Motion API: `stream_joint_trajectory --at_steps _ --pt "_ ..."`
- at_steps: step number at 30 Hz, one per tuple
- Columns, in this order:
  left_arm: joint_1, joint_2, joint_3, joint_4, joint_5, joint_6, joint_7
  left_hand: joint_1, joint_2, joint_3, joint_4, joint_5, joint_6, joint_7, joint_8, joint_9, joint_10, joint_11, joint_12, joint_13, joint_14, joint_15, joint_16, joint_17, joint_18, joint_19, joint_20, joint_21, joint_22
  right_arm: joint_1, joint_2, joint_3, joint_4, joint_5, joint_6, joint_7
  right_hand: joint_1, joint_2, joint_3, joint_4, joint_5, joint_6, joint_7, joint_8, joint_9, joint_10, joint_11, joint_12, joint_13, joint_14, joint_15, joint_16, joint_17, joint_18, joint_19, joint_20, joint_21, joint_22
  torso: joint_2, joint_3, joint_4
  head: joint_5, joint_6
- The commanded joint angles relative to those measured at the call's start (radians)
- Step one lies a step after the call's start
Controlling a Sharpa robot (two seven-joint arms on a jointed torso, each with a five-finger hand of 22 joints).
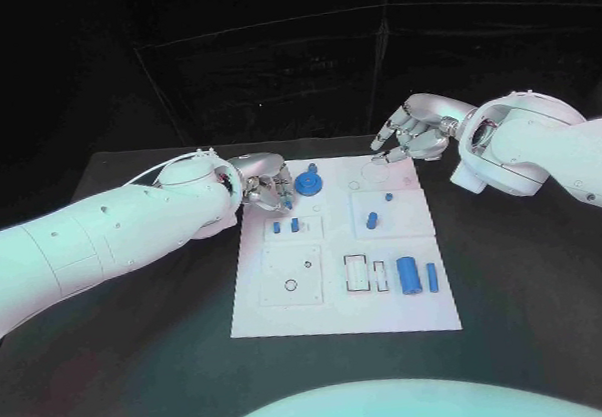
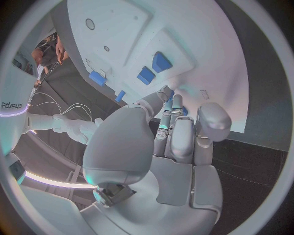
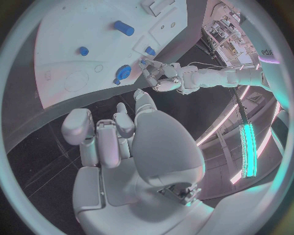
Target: Assemble the parts on the task board
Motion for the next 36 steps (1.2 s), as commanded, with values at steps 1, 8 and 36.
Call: stream_joint_trajectory --at_steps 1,8,36 --pt "0.000 0.002 0.000 -0.005 0.004 0.037 -0.024 -0.009 0.000 0.001 0.006 0.001 0.003 0.000 -0.007 -0.002 0.005 -0.001 -0.008 -0.001 0.010 -0.003 0.001 -0.003 -0.020 0.002 0.003 0.001 -0.001 0.002 0.001 0.001 0.001 0.001 0.006 0.005 0.011 -0.002 -0.001 0.007 0.005 -0.008 0.001 0.002 -0.001 -0.006 -0.002 -0.003 0.000 0.045 -0.009 -0.002 0.001 0.009 -0.002 -0.004 -0.007 -0.001 0.000 -0.0004 0.0002 0.001 -0.001" --pt "0.000 0.008 -0.001 -0.011 0.004 0.045 -0.027 -0.013 -0.002 0.000 0.007 0.001 0.001 0.000 -0.011 -0.004 0.003 0.000 -0.014 -0.002 0.009 -0.002 0.000 -0.006 -0.020 0.002 0.004 0.001 0.000 0.002 0.002 0.001 0.000 0.001 0.007 0.005 0.011 -0.002 -0.001 0.007 0.005 -0.008 0.001 0.002 -0.001 -0.006 -0.002 -0.003 0.000 0.045 -0.009 -0.002 0.001 0.009 -0.002 -0.004 -0.007 -0.001 0.000 -0.0003 0.0007 0.000 -0.002" --pt "-0.001 -0.019 0.000 -0.001 0.020 -0.001 -0.029 -0.048 -0.060 -0.099 0.024 0.000 -0.156 0.016 -0.130 -0.041 -0.104 0.026 -0.111 -0.002 0.000 0.019 -0.012 -0.045 -0.013 -0.013 0.022 -0.038 -0.032 0.002 -0.007 0.001 -0.005 -0.013 0.000 -0.008 0.065 0.008 0.008 0.016 -0.005 0.004 -0.004 0.020 0.001 -0.236 -0.009 -0.369 -0.382 0.022 -0.015 -0.069 -0.094 0.027 -0.050 -0.010 -0.066 -0.099 -0.002 -0.0018 0.0020 -0.006 0.003"
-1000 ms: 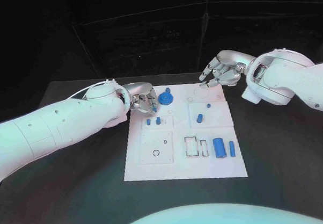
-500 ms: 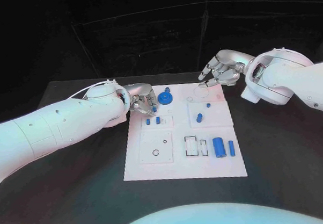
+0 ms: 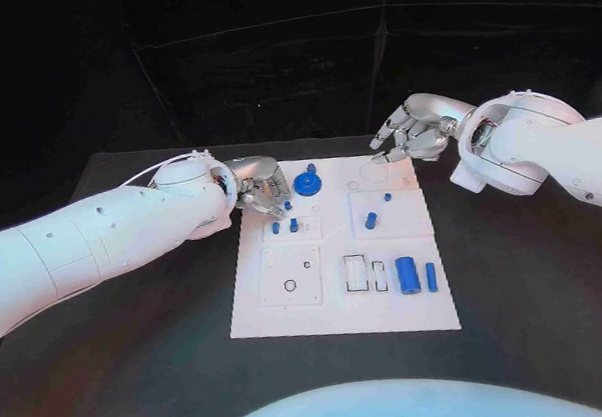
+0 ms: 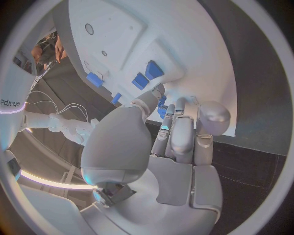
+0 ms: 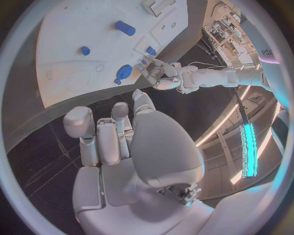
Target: Assemble the parts on the task board
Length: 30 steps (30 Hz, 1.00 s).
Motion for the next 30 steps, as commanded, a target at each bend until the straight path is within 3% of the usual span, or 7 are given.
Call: stream_joint_trajectory --at_steps 1,7,10,15,21,23,30 --pt "0.001 -0.015 0.001 0.011 0.008 -0.038 0.000 0.014 0.000 -0.015 -0.001 0.000 -0.018 0.003 -0.011 -0.001 -0.019 0.002 -0.013 0.001 0.003 0.009 -0.004 -0.005 -0.003 0.000 0.009 -0.011 -0.008 0.002 -0.006 0.000 0.000 -0.022 -0.003 -0.009 0.050 0.009 0.018 0.002 -0.022 0.009 -0.003 0.013 0.000 -0.050 -0.007 -0.140 -0.137 0.021 -0.009 -0.037 -0.048 0.012 -0.019 -0.006 -0.029 -0.043 -0.001 -0.0015 0.0017 -0.001 0.003" --pt "0.003 -0.063 0.003 0.037 0.096 -0.135 0.046 0.028 0.023 -0.021 0.003 0.001 0.000 0.014 -0.003 0.005 -0.025 0.007 -0.015 0.003 0.001 0.012 -0.007 -0.013 0.002 -0.006 0.012 -0.036 -0.033 0.001 -0.017 0.000 0.005 -0.143 -0.008 -0.023 0.157 0.002 0.100 -0.007 -0.113 0.061 -0.006 0.014 -0.005 -0.068 0.008 -0.393 -0.365 0.014 -0.010 -0.094 -0.121 0.014 -0.018 -0.007 -0.050 -0.066 -0.002 -0.0009 -0.0007 -0.017 0.012" --pt "0.004 -0.095 0.005 0.052 0.275 -0.179 0.097 0.051 0.051 0.002 -0.001 0.001 0.043 0.016 0.018 0.012 0.009 0.008 0.002 0.008 -0.003 0.014 -0.013 -0.026 0.006 -0.015 0.015 -0.060 -0.056 -0.004 -0.026 0.000 0.012 -0.236 -0.008 -0.033 0.183 -0.011 0.133 -0.011 -0.128 0.097 -0.010 0.021 -0.003 -0.065 0.001 -0.482 -0.444 0.014 -0.009 -0.110 -0.141 0.014 -0.015 -0.004 -0.053 -0.068 -0.002 -0.0013 -0.0013 -0.036 0.016" --pt "0.005 -0.141 0.005 0.082 0.623 -0.232 0.220 0.058 0.063 0.028 -0.004 0.002 0.109 0.016 0.051 0.022 0.084 -0.002 0.042 0.019 -0.005 0.008 -0.015 -0.033 0.008 -0.017 0.012 -0.063 -0.056 -0.022 -0.043 0.000 0.030 -0.362 -0.011 -0.052 0.178 -0.047 0.184 0.007 -0.139 0.127 -0.011 0.008 -0.006 -0.012 0.004 -0.611 -0.569 0.017 -0.005 -0.119 -0.152 0.013 -0.011 0.000 -0.057 -0.070 -0.002 -0.0016 -0.0004 -0.067 0.026" --pt "0.006 -0.178 0.005 0.124 1.023 -0.258 0.408 0.046 0.054 0.039 -0.002 0.002 0.104 0.018 0.047 0.014 0.080 0.000 0.045 0.015 -0.055 0.010 -0.084 -0.156 0.032 -0.078 0.013 -0.193 -0.177 -0.054 -0.050 0.000 0.050 -0.474 -0.020 -0.068 0.165 -0.071 0.204 0.021 -0.157 0.126 -0.007 -0.013 -0.008 -0.038 0.017 -0.667 -0.623 0.014 0.004 -0.130 -0.167 0.014 -0.015 0.007 -0.065 -0.081 -0.001 -0.0022 0.0005 -0.084 0.034" --pt "0.006 -0.185 0.005 0.137 1.120 -0.250 0.451 0.043 0.052 0.044 -0.002 0.003 0.102 0.020 0.046 0.010 0.069 0.004 0.047 0.013 -0.104 0.014 -0.143 -0.253 0.051 -0.136 0.016 -0.304 -0.275 -0.061 -0.049 0.000 0.055 -0.497 -0.020 -0.071 0.163 -0.078 0.209 0.024 -0.161 0.123 -0.006 -0.020 -0.008 -0.040 0.020 -0.677 -0.636 0.014 0.006 -0.130 -0.167 0.014 -0.015 0.009 -0.066 -0.081 -0.001 -0.0026 0.0007 -0.088 0.036" --pt "0.005 -0.197 0.005 0.177 1.284 -0.226 0.546 0.045 0.060 0.054 -0.003 0.003 0.106 0.022 0.051 0.007 0.065 0.005 0.059 0.013 -0.182 0.017 -0.236 -0.404 0.060 -0.184 0.021 -0.375 -0.328 -0.083 -0.036 0.000 0.057 -0.534 -0.013 -0.071 0.163 -0.094 0.230 0.028 -0.168 0.119 0.001 -0.038 -0.007 -0.041 0.027 -0.700 -0.673 0.014 0.011 -0.131 -0.169 0.015 -0.015 0.014 -0.069 -0.084 0.000 -0.0017 0.0016 -0.086 0.040"
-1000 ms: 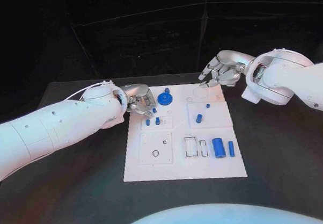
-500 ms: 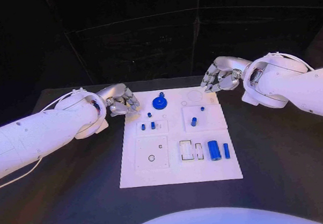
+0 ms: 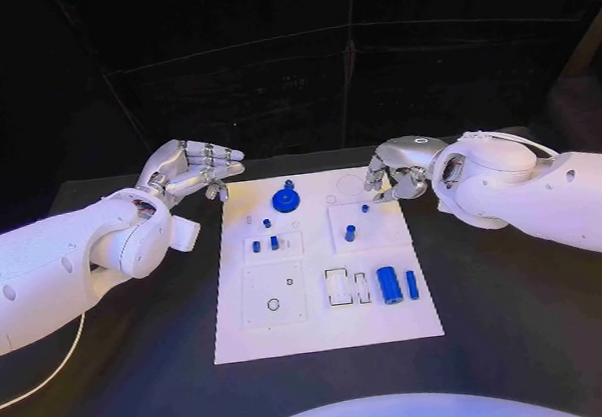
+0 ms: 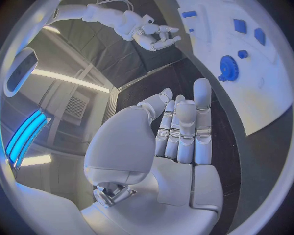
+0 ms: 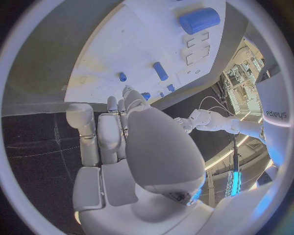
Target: Assemble the parts on the task board
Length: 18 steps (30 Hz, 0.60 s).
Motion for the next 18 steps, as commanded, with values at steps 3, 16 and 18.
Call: stream_joint_trajectory --at_steps 3,16,18 --pt "0.001 -0.003 0.000 0.027 0.234 0.009 0.138 -0.009 0.008 0.004 0.002 0.003 0.000 0.007 0.005 -0.002 -0.009 -0.001 0.008 -0.001 -0.029 0.001 -0.036 -0.056 0.011 -0.015 0.003 -0.015 -0.009 -0.010 0.013 0.000 -0.001 -0.077 -0.003 -0.005 0.001 -0.018 0.022 0.000 -0.005 -0.002 0.009 -0.015 -0.001 -0.003 0.005 -0.016 -0.024 0.013 0.010 -0.003 0.000 0.015 0.001 0.009 -0.005 -0.001 0.001 0.0004 0.0014 -0.001 0.001" --pt "-0.002 -0.003 0.000 0.064 0.300 0.022 0.147 -0.010 0.009 0.004 0.002 0.003 0.001 0.007 0.006 -0.002 -0.010 -0.001 0.013 -0.001 -0.041 0.002 -0.050 -0.077 0.011 -0.020 0.004 -0.024 -0.014 -0.035 0.049 0.000 -0.034 -0.081 0.018 0.005 0.015 -0.037 0.107 -0.014 -0.027 -0.008 0.019 -0.056 0.000 0.006 0.013 -0.045 -0.092 0.014 0.016 0.005 0.006 0.015 0.005 0.013 0.001 0.005 0.002 0.0011 0.0013 -0.002 0.001" --pt "-0.002 -0.003 0.000 0.066 0.302 0.024 0.147 -0.010 0.009 0.004 0.002 0.003 0.001 0.007 0.006 -0.002 -0.010 -0.001 0.013 -0.001 -0.042 0.002 -0.051 -0.080 0.011 -0.021 0.004 -0.025 -0.015 -0.038 0.052 0.000 -0.040 -0.081 0.024 0.004 0.015 -0.038 0.111 -0.015 -0.028 -0.008 0.019 -0.058 0.000 0.006 0.013 -0.047 -0.095 0.014 0.017 0.005 0.006 0.015 0.006 0.013 0.001 0.006 0.002 0.0014 0.0011 -0.002 0.001"
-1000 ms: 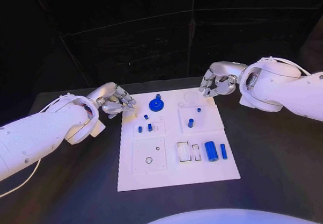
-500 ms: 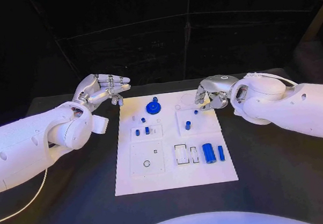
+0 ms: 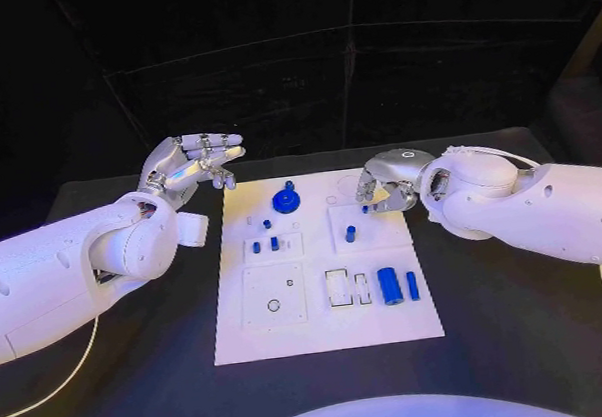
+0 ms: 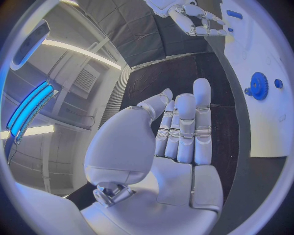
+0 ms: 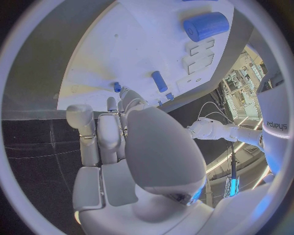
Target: Assemble the parts on the task board
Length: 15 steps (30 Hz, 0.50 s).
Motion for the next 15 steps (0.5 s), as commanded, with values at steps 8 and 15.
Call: stream_joint_trajectory --at_steps 8,15 --pt "0.000 0.000 0.001 0.006 0.047 0.021 0.026 -0.005 0.003 0.003 0.002 0.003 0.001 0.007 0.007 -0.001 -0.006 0.003 0.007 -0.001 -0.010 0.003 -0.007 -0.007 0.012 -0.010 0.000 -0.007 -0.002 -0.010 0.017 0.000 -0.023 -0.016 0.040 0.004 -0.005 -0.012 0.045 -0.007 -0.007 0.005 0.009 -0.012 0.000 0.008 0.008 -0.009 -0.024 0.013 0.009 0.008 0.004 0.015 0.001 0.008 0.004 0.004 0.000 0.0008 -0.0018 0.000 -0.005" --pt "0.000 0.000 0.000 0.006 0.047 0.026 0.024 -0.006 0.003 0.002 0.003 0.003 0.001 0.007 0.007 -0.002 -0.007 0.003 0.008 -0.002 -0.014 0.003 -0.011 -0.013 0.012 -0.012 0.000 -0.009 -0.004 -0.014 0.029 0.000 -0.037 -0.016 0.049 0.005 -0.012 -0.011 0.088 -0.014 -0.023 0.023 0.008 -0.011 0.002 0.022 0.006 -0.011 -0.037 0.014 0.007 0.015 0.010 0.013 0.006 0.007 0.011 0.013 0.000 0.0002 -0.0005 -0.004 -0.007"
